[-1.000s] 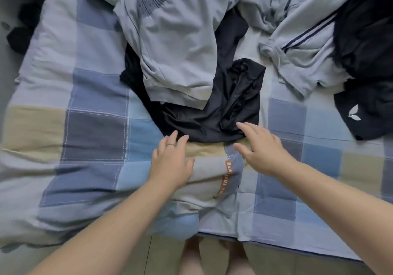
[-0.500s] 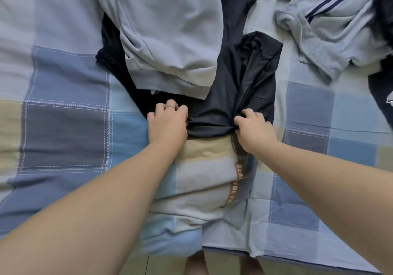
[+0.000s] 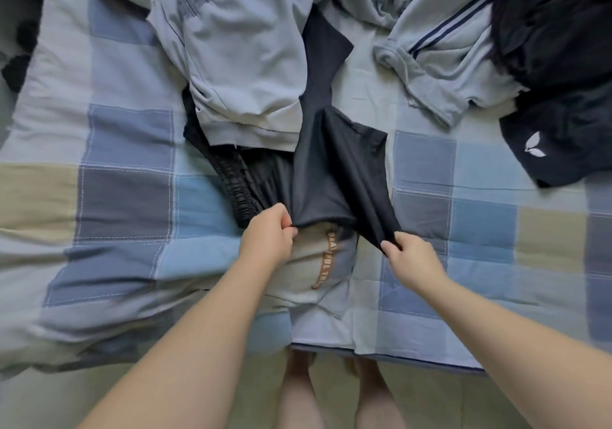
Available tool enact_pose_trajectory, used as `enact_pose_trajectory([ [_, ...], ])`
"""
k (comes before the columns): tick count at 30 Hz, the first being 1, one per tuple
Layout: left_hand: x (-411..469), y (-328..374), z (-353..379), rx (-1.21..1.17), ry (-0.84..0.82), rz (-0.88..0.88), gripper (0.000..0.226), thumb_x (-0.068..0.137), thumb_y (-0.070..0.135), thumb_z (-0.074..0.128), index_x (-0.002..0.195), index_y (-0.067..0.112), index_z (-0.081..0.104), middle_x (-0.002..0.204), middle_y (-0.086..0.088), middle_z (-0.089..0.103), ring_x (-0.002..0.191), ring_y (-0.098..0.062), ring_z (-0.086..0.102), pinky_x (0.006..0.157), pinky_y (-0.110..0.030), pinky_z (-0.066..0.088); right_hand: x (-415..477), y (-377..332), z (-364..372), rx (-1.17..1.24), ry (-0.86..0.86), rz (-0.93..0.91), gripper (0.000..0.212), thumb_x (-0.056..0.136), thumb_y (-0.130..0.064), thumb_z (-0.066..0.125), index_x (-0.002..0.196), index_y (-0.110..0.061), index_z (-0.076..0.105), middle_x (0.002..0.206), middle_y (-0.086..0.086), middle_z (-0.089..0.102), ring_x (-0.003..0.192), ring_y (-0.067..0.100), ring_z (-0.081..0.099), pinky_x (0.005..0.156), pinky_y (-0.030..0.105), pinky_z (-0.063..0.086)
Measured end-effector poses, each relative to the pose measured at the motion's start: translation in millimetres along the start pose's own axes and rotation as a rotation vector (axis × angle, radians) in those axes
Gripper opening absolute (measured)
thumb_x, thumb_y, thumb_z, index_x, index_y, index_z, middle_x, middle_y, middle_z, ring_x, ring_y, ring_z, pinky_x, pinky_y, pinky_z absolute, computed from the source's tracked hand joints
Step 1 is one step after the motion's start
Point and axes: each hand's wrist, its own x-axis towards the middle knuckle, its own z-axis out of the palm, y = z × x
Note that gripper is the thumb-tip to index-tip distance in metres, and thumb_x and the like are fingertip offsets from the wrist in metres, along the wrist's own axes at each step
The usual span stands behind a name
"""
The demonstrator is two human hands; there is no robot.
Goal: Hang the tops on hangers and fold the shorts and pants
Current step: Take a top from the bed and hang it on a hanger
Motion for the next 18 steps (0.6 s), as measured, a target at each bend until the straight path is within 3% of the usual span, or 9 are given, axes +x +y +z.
enact_pose_trajectory([
  [7,-90.6,31.0,43.7,0.136,-0.303,-0.003,0.02,0.091,0.021,0.066,0.08,0.02,0.049,0.092,-0.005,0.064,0.093,-0.03,0.06,0.078,-0.036,0.047,-42.4,45.6,-36.7,0.088,0.035,0.068,0.039,0.099,-0.024,0.054,0.065,-0.014,0.038,0.063,0.003,0.045,0.07,0.031,0.045,0.056,0.037,0.028],
  [12,-136.0,54.9,75.8,0.182,-0.492,0.076,0.019,0.096,0.024,0.059,0.082,0.023,0.045,0.096,-0.001,0.062,0.094,-0.028,0.059,0.082,-0.039,0.047,-53.2,79.6,-66.9,0.112,0.097,0.14,0.031,0.098,-0.025,0.054,0.071,-0.011,0.053,0.068,0.005,0.055,0.079,0.035,0.052,0.059,0.037,0.033],
  [15,-144.3,76.0,93.0,0.156,-0.448,0.125,0.01,0.098,0.022,0.053,0.089,0.026,0.052,0.1,0.003,0.06,0.097,-0.026,0.057,0.087,-0.04,0.049,-56.8,98.7,-78.3,0.12,0.098,0.154,0.032,0.098,-0.026,0.055,0.068,-0.017,0.047,0.067,0.002,0.053,0.08,0.034,0.053,0.06,0.036,0.034],
  [18,-135.7,94.2,97.8,0.177,-0.297,0.142,0.015,0.1,0.03,0.053,0.112,0.03,0.06,0.121,0.002,0.057,0.115,-0.026,0.054,0.098,-0.043,0.044,-58.9,98.6,-86.0,0.155,0.037,0.089,0.011,0.098,-0.031,0.057,0.1,-0.02,0.06,0.104,-0.004,0.065,0.105,0.028,0.06,0.081,0.034,0.042],
])
